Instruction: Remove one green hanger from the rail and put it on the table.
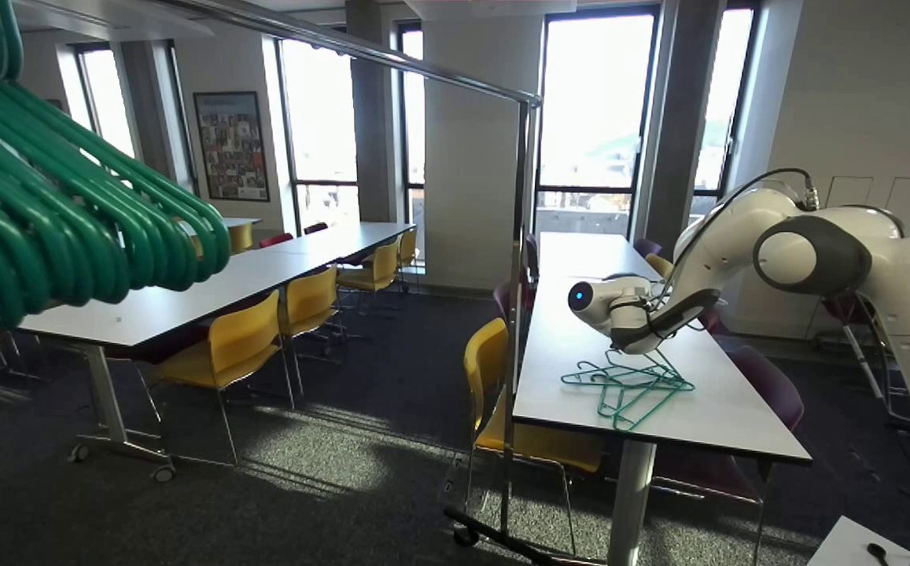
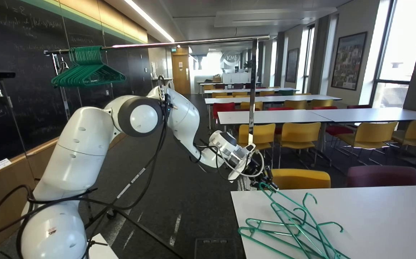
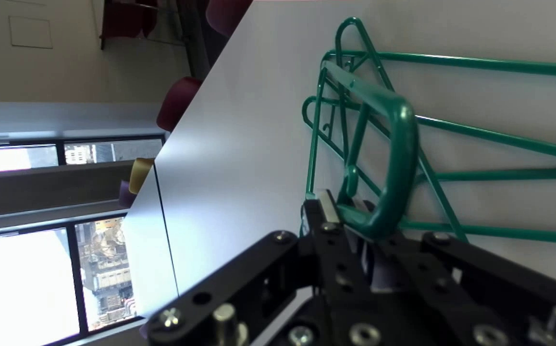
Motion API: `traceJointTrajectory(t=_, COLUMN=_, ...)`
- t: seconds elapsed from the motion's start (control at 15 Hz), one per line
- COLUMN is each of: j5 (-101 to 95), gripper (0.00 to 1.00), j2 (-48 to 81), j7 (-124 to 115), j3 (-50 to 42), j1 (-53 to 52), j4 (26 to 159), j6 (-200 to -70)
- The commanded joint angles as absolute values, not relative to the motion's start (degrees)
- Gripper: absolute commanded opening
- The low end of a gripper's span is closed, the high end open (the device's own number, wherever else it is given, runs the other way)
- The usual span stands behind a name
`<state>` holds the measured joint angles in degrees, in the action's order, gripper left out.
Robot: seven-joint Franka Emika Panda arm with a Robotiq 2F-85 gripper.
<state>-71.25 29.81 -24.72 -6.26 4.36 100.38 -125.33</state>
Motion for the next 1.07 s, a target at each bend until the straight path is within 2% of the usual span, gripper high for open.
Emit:
traceJointTrajectory(t=0.0, j5=-75.22, gripper=0.02, j2=34.14, j7=-24.24, j3=-8.11, j1=3.34, j4=94.17, j6=-121.63)
traceJointTrajectory(t=0.4, j5=-78.96, gripper=0.02, j2=39.01, j7=-23.54, j3=-7.86, j1=3.26, j4=89.44, j6=-117.50)
traceJointTrajectory(t=1.0, j5=-77.44, gripper=0.02, j2=41.53, j7=-23.35, j3=-7.07, j1=3.78, j4=89.86, j6=-117.89)
